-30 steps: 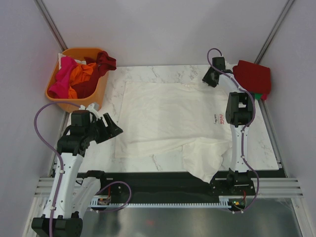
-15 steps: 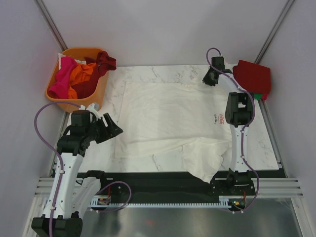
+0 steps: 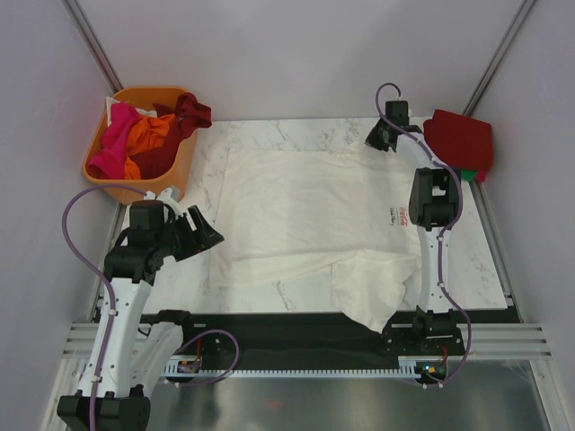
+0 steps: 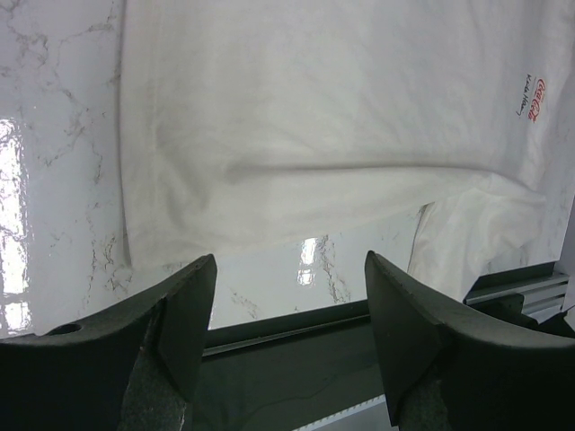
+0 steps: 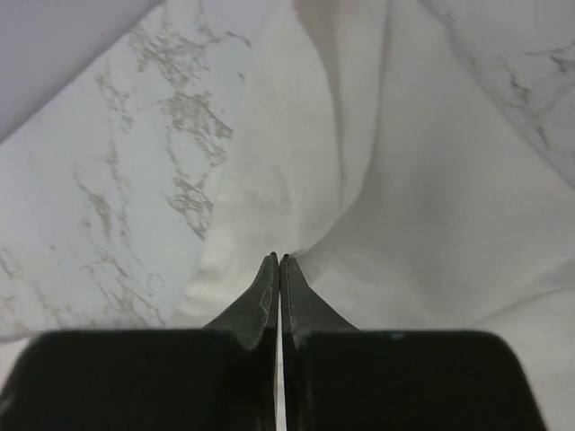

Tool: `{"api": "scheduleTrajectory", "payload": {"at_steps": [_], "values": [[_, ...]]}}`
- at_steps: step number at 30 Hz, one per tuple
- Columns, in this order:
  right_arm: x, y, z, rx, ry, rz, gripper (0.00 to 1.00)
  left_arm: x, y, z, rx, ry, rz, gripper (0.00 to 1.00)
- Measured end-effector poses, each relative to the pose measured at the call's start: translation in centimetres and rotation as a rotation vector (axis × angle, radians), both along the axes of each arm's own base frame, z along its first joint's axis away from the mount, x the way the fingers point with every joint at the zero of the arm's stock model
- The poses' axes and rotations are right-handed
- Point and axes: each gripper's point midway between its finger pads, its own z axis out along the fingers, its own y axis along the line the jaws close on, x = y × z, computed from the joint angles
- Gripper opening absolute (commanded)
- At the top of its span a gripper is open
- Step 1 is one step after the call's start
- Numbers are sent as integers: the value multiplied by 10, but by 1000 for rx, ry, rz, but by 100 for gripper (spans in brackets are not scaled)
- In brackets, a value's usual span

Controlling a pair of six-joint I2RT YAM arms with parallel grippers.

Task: Fold and stack the t-shirts
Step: Flatten the tshirt out

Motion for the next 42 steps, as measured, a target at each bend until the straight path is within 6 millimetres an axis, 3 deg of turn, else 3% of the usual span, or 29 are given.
{"api": "scheduleTrajectory", "payload": {"at_steps": [6, 7, 8, 9, 11, 13, 15, 20, 22, 24, 27, 31, 33, 36, 37, 39, 41, 42], "values": [[52, 41, 38, 228, -246, 82, 0, 0, 0, 0, 0, 1, 1, 74], [63, 48, 46, 284, -303, 92, 11, 0, 0, 0, 0, 1, 2, 74], [73, 57, 52, 354, -361, 98, 66, 0, 1, 0, 0, 1, 3, 74], [82, 64, 56, 413, -415, 106, 96, 0, 1, 0, 0, 1, 5, 74], [95, 76, 59, 520, -514, 126, 98, 1, 1, 0, 1, 0, 7, 74], [100, 83, 47, 597, -554, 126, 98, 1, 1, 0, 1, 0, 7, 74], [98, 87, 38, 647, -570, 126, 98, 1, 2, 0, 1, 0, 8, 74], [85, 91, 47, 688, -614, 146, 98, 1, 2, 0, 2, 0, 8, 74], [81, 93, 62, 687, -627, 165, 98, 1, 2, 0, 2, 0, 8, 74], [78, 92, 88, 677, -658, 181, 98, 1, 2, 0, 2, 0, 9, 74], [68, 90, 156, 637, -735, 215, 98, 1, 2, 0, 3, 0, 10, 75], [23, 78, 266, 536, -813, 229, 98, 1, 3, 0, 6, -1, 12, 75], [-15, 67, 308, 449, -810, 202, 98, 1, 3, 0, 6, -2, 12, 75], [-100, 42, 353, 305, -806, 100, 98, 1, 3, 0, 6, -4, 13, 75], [-135, 36, 357, 260, -790, 59, 98, 1, 3, 0, 6, -4, 13, 75], [-196, 42, 354, 217, -762, 38, 98, 1, 3, 0, 6, -3, 13, 75], [-257, 66, 320, 202, -662, 83, 98, 1, 3, 0, 6, -3, 13, 75], [-277, 78, 301, 198, -601, 115, 98, 1, 3, 0, 6, -4, 13, 75]]}}
